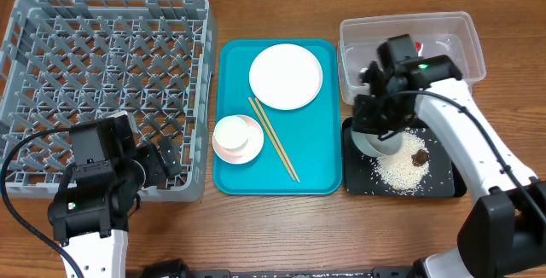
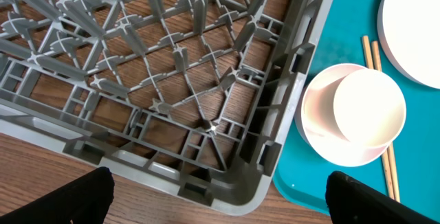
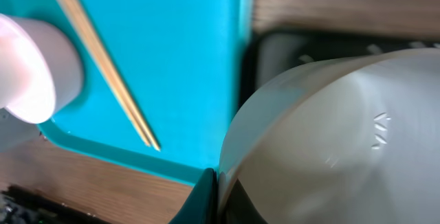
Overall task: Sort waste into correct bins and load items into the dishwasher
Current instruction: 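Return the empty bowl to the teal tray and release it, then grasp the pink cup off its saucer with the right gripper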
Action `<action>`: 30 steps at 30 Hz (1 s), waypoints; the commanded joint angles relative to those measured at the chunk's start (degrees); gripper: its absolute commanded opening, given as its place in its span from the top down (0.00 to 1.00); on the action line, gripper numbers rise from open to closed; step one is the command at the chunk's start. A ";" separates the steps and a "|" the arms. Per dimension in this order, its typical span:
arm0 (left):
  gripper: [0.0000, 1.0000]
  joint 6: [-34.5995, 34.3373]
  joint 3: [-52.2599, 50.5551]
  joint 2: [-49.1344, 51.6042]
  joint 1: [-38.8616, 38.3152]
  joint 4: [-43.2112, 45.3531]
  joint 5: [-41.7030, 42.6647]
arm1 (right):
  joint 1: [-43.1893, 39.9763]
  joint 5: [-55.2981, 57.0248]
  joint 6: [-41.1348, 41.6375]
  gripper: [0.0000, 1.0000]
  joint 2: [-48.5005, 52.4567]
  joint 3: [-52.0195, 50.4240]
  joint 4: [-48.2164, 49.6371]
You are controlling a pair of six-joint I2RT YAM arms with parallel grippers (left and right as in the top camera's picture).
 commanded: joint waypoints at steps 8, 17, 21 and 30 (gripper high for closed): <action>0.00 -0.35 1.33 0.11 0.31 0.17 0.04 | 15.56 11.98 -0.92 0.96 1.75 2.36 13.16; 0.00 -0.35 1.33 0.11 0.31 0.13 0.04 | 22.95 11.93 -1.03 0.96 9.75 2.36 20.41; 0.00 -0.35 1.33 0.11 0.31 -0.17 0.07 | 23.08 11.91 -0.59 0.96 11.78 2.36 22.23; 0.00 -0.33 1.33 0.11 0.31 -0.26 0.02 | 23.08 7.85 -0.61 0.55 11.80 2.45 20.94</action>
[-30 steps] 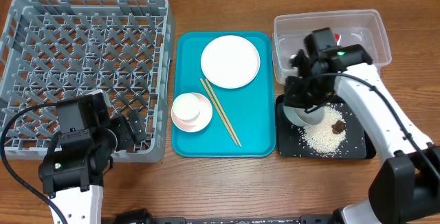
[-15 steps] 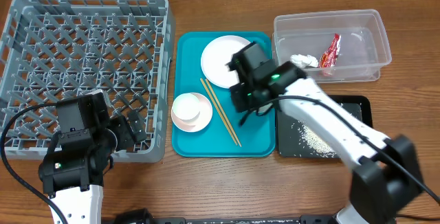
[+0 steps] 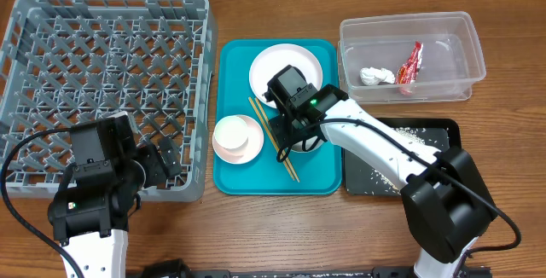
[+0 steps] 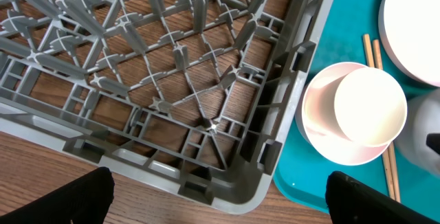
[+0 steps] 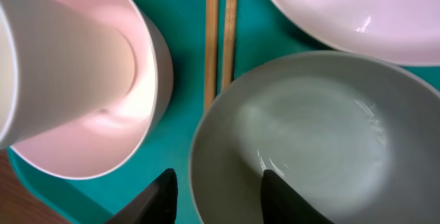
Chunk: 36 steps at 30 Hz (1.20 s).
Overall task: Sort waste into correct bins and load items into the dishwasher
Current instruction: 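Grasp the pink cup off its saucer with the right gripper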
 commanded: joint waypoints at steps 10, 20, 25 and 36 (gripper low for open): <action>0.00 -0.33 1.33 0.09 0.31 0.07 0.04 | -0.46 -3.39 0.11 0.47 -1.46 14.62 -12.02; 0.00 -0.35 1.33 0.09 0.31 0.17 0.04 | 2.03 -7.67 3.39 0.47 -0.79 18.14 -10.99; 0.00 -0.35 1.33 0.11 0.31 0.20 0.09 | 4.61 -6.67 4.85 0.47 1.99 18.12 -10.88; 0.00 -0.35 1.33 0.09 0.31 -0.20 0.07 | 6.43 -2.25 11.76 0.52 9.88 18.12 -8.90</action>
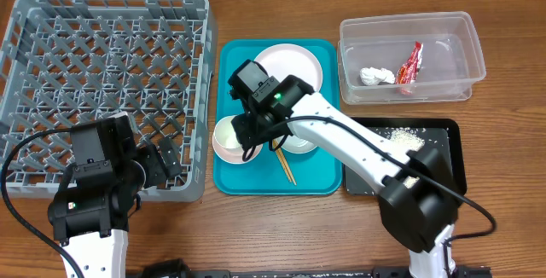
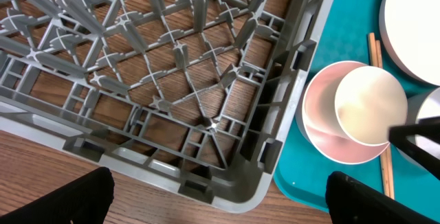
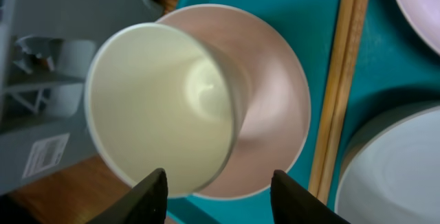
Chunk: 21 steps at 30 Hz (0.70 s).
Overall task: Sort waste into correct bins and load items into the dishwasher
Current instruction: 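Grasp the pink cup off its saucer with the right gripper, then hand the pink cup from the right gripper to the left gripper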
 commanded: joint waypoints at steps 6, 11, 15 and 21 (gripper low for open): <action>0.00 -0.35 1.33 0.09 0.31 -0.11 0.07 | -0.22 1.29 2.97 0.79 1.53 0.68 1.46; 0.00 -0.35 1.33 0.09 0.31 0.07 0.24 | -1.55 1.29 2.95 0.94 0.20 1.88 0.59; 0.00 -0.37 1.33 0.09 0.31 0.11 0.63 | -4.09 1.29 2.93 0.96 -2.34 4.59 -2.58; 0.00 -0.35 1.33 0.11 0.31 2.23 6.69 | -8.94 1.25 2.73 0.96 -8.33 8.44 -6.58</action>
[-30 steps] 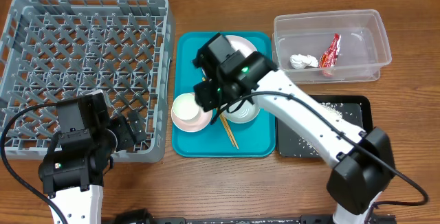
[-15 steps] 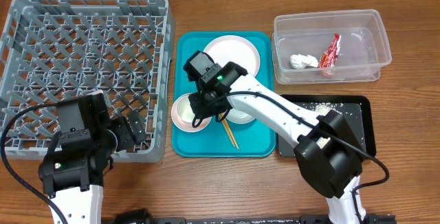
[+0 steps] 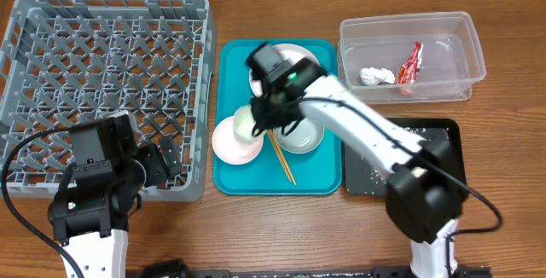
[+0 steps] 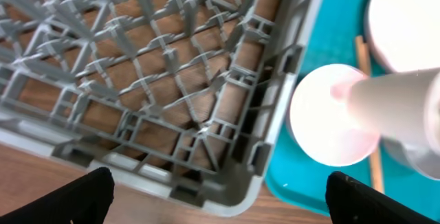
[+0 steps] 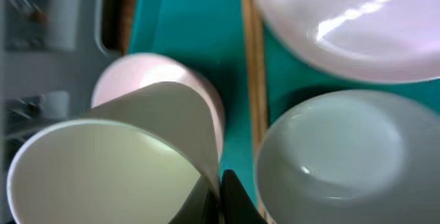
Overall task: Sort waste into correct bins and load items into the dishwasher
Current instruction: 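Hand the pink cup from the right gripper to the left gripper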
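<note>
My right gripper (image 3: pixel 260 118) is shut on the rim of a white paper cup (image 3: pixel 245 123), holding it tilted just above the pink bowl (image 3: pixel 232 146) on the teal tray (image 3: pixel 232 73). In the right wrist view the cup (image 5: pixel 117 162) is pinched by the gripper (image 5: pixel 220 193), with the pink bowl (image 5: pixel 161 80) behind it. A grey bowl (image 3: pixel 300 135), wooden chopsticks (image 3: pixel 283 160) and a white plate (image 3: pixel 299 60) lie on the tray. My left gripper (image 3: pixel 171 163) is open at the near right corner of the grey dish rack (image 3: pixel 111 3), holding nothing.
A clear bin (image 3: pixel 409 18) at the back right holds a crumpled tissue and a red wrapper. A black tray (image 3: pixel 439 176) with spilled rice sits right of the teal tray. The right arm reaches across the teal tray from the right.
My right gripper, open around the cup sitting in the pink bowl, is now shut on the cup's rim. The cup is out of the bowl and a little further right. The left wrist view shifted slightly.
First my right gripper held the grey bowl tipped over the black tray with rice. Then the bowl sat on the teal tray, gripper open above it. Later the gripper was open at the cup in the pink bowl; now it grips the cup. The left arm stayed at the rack.
</note>
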Action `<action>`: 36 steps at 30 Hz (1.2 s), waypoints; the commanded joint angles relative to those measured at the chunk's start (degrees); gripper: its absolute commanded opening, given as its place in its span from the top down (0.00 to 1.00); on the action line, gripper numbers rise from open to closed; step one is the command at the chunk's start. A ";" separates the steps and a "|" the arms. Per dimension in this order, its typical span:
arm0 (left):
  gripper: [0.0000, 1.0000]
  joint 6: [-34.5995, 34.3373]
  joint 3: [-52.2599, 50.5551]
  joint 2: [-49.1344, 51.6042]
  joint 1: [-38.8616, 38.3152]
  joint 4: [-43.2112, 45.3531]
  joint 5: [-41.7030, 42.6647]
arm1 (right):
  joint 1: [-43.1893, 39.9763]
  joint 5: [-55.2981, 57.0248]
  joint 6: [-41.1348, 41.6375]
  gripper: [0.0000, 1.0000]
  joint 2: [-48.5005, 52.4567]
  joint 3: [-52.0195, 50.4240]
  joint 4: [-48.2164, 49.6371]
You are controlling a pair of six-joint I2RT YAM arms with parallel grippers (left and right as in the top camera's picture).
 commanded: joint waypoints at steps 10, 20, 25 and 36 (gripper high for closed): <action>0.00 -0.33 1.33 3.58 0.15 10.10 26.75 | -14.16 -15.06 -0.11 0.96 -11.23 3.48 -5.03; 0.00 0.09 1.33 14.34 -5.86 30.21 56.41 | -17.18 -39.36 -3.17 0.96 -11.23 3.48 -5.73; 0.00 0.07 1.33 16.63 -8.17 37.79 64.92 | -17.18 -44.59 -3.17 0.96 -11.23 3.48 -5.40; 0.00 0.07 1.33 16.70 -12.13 46.58 69.85 | -16.85 -56.68 -3.39 0.96 -11.23 3.48 -5.29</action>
